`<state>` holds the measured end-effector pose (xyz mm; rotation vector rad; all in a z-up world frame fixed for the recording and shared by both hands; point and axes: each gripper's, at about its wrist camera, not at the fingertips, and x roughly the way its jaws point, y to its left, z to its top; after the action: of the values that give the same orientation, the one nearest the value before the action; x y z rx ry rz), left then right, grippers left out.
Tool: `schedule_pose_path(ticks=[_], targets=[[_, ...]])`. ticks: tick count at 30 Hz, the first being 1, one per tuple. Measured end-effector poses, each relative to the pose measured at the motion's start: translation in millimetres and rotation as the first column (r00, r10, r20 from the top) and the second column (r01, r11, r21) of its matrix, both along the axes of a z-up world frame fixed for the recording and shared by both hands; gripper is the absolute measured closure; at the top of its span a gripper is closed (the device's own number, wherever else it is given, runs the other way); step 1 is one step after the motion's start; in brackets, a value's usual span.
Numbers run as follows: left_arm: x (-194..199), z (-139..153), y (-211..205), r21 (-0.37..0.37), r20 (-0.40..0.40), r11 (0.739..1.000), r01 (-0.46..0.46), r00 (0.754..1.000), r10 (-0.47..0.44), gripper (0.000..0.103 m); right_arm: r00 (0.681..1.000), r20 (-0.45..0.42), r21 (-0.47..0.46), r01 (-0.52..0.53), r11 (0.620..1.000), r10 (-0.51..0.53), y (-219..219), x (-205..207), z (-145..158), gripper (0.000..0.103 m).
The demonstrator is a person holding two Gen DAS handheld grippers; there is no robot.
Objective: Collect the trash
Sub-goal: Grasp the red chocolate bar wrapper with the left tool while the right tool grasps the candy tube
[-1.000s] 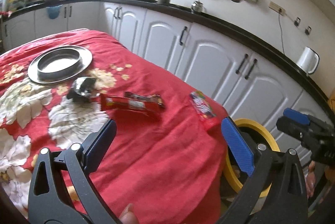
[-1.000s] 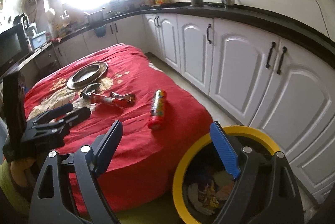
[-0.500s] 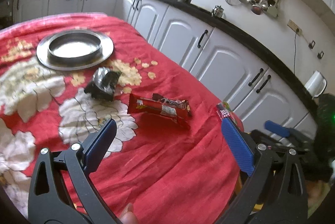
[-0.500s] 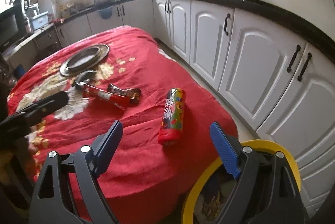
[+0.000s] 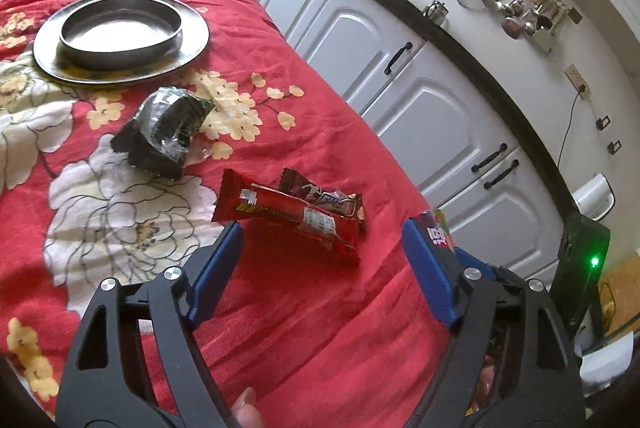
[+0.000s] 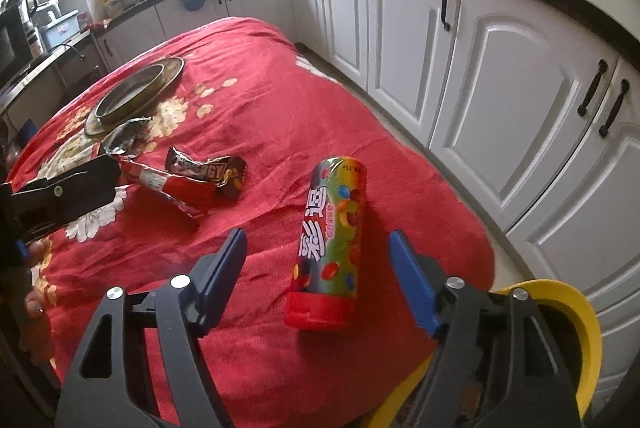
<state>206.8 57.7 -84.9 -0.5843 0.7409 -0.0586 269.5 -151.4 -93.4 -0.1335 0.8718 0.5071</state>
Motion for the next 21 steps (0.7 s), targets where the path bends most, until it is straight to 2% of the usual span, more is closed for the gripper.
schedule_pose_path(ticks=[3,5,9,13,15,19,21], targets=[[7,-8,2,-0.021,-0.031,1.000,-0.021,0.999,0.020,0.038,1.000,-0.024,0.006,-0.010,1.000,0.010,5,3,-6,0.046],[11,-13,6,-0.047,-0.048,0.998,-0.042,0.998,0.040,0.039,0.999,-0.030,0.004,-0.020,1.000,0.020,8,1,-9,0.054],[15,-23,17,-0.101,-0.080,0.991,-0.093,0.993,0.085,0.047,0.999,-0.030,0.004,-0.033,0.999,0.033,9,-4,-11,0.059],[16,-26,23,-0.118,-0.086,0.986,-0.118,0.990,0.108,0.054,0.998,-0.037,0.013,-0.042,0.999,0.042,9,-8,-11,0.068],[16,-29,26,-0.125,-0.093,0.984,-0.129,0.989,0.118,0.065,0.998,-0.039,0.017,-0.051,0.999,0.052,10,-11,-11,0.068],[15,-33,33,-0.140,-0.103,0.979,-0.147,0.986,0.133,0.078,0.996,-0.041,0.018,-0.079,0.997,0.080,15,-19,-11,0.069],[14,-37,37,-0.149,-0.110,0.977,-0.156,0.984,0.140,0.091,0.995,-0.044,0.022,-0.089,0.996,0.090,16,-23,-11,0.069]])
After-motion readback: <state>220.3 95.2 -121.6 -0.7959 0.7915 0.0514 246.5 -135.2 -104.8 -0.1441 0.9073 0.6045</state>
